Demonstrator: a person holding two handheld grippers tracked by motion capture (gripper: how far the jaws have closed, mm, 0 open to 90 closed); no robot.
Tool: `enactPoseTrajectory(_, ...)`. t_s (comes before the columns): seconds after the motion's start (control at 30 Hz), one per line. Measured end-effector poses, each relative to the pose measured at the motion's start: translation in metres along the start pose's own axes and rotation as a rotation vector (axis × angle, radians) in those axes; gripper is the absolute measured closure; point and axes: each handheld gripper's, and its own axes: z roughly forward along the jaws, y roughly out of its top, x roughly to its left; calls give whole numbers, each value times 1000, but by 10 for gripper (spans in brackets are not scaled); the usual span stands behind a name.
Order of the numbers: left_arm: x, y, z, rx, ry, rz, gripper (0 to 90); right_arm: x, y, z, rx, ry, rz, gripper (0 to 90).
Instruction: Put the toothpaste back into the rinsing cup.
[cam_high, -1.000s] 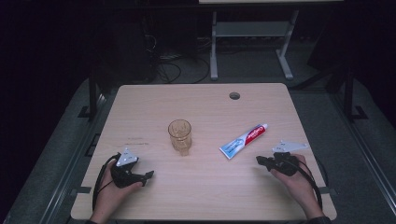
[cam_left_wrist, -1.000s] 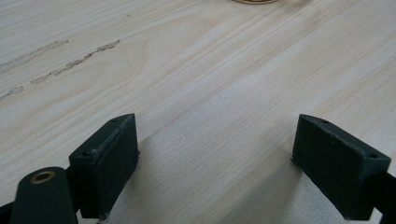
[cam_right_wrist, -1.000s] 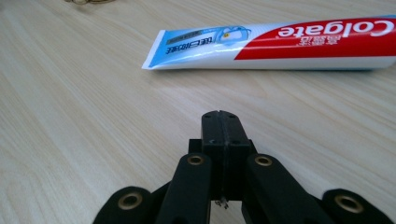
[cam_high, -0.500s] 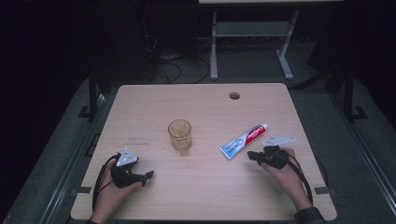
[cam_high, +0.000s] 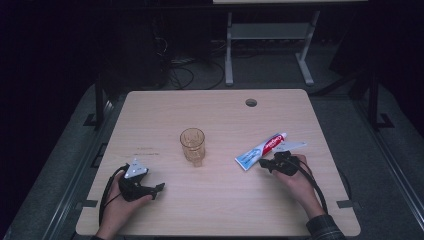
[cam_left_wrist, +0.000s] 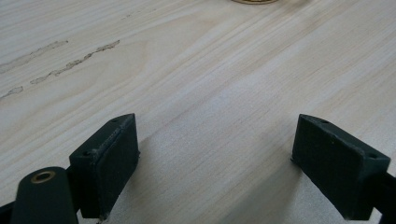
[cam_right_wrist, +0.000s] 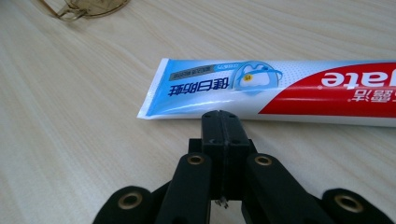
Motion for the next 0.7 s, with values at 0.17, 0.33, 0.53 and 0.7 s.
enactPoseTrajectory(0.17,0,0,0,0,0,0,136,-2,2,6,12,-8,4,898)
enactPoseTrajectory(0.33,0,0,0,0,0,0,136,-2,4,11,25,-9,3,898)
enactPoseTrajectory(0.53,0,0,0,0,0,0,136,-2,7,15,18,-4,4,898)
enactPoseTrajectory(0.7,0,0,0,0,0,0,136,-4,9,19,8,-8,18,899)
